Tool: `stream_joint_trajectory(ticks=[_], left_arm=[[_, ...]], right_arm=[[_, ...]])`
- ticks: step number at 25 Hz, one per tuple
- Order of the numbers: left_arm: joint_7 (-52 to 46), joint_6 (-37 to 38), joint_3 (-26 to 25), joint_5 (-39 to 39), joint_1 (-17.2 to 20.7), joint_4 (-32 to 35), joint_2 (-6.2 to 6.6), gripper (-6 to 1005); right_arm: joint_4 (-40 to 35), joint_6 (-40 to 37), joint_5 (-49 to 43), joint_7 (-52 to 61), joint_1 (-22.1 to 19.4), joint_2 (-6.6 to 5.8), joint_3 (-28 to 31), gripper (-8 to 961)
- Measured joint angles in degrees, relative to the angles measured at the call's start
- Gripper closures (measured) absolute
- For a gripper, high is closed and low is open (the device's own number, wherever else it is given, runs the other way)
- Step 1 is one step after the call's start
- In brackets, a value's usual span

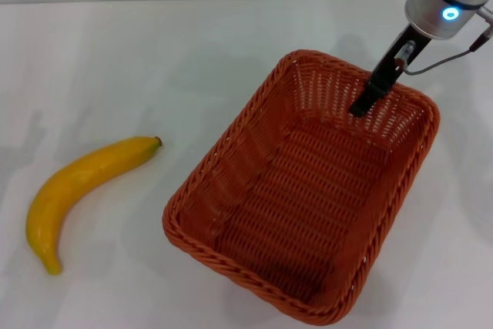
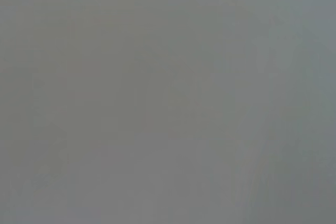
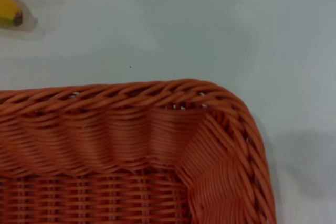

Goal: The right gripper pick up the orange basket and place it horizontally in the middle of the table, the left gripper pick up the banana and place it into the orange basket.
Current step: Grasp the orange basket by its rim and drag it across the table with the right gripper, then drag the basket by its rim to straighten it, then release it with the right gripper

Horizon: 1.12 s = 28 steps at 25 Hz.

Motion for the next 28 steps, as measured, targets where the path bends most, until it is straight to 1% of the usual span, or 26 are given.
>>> stream_joint_trajectory(ticks=[5,8,11,16,18,20,22,25,27,28], left_arm=[[0.0,0.0,0.0,0.0,0.1,0.0,-0.10,103],[0.0,0.0,0.0,0.0,0.2,0.1,-0.17,103],[0.0,0.0,0.1,0.0,0.4,0.1,-0.19,103],[-0.7,-0.3,0.1,0.0,1.1,0.1,-0.13,103],[-0.8,-0.7,0.1,0.0,1.4,0.1,-0.06,103],[-0.8,-1.1,0.1,0.0,1.8,0.1,0.03,103],[-0.8,-1.4,0.1,0.0,2.1,-0.1,0.09,103],[-0.8,-1.5,0.1,-0.1,2.2,-0.3,0.09,103],[-0.8,-1.6,0.1,-0.1,2.1,-0.4,0.10,103],[-0.8,-1.6,0.1,-0.1,2.0,-0.4,0.12,103]], right_arm=[[0.1,0.1,-0.2,0.1,0.3,0.00,-2.6,261],[0.1,-0.1,0.0,0.6,0.3,0.13,-5.5,364],[0.0,-0.1,0.2,0.4,0.3,0.25,-5.8,468],[-1.5,1.5,0.8,0.7,0.3,0.07,-5.5,689],[-3.0,3.1,0.9,2.0,-0.1,-0.19,-5.4,702],[-5.3,4.9,0.7,4.2,-0.8,-0.67,-5.3,714],[-8.2,7.2,0.3,6.6,-2.4,-1.48,-4.4,727],[-12.2,10.9,0.2,9.4,-5.5,-2.83,-0.3,745],[-14.9,13.0,0.1,11.3,-7.7,-3.98,2.9,758],[-14.9,13.0,0.1,11.3,-7.7,-3.98,2.9,767]])
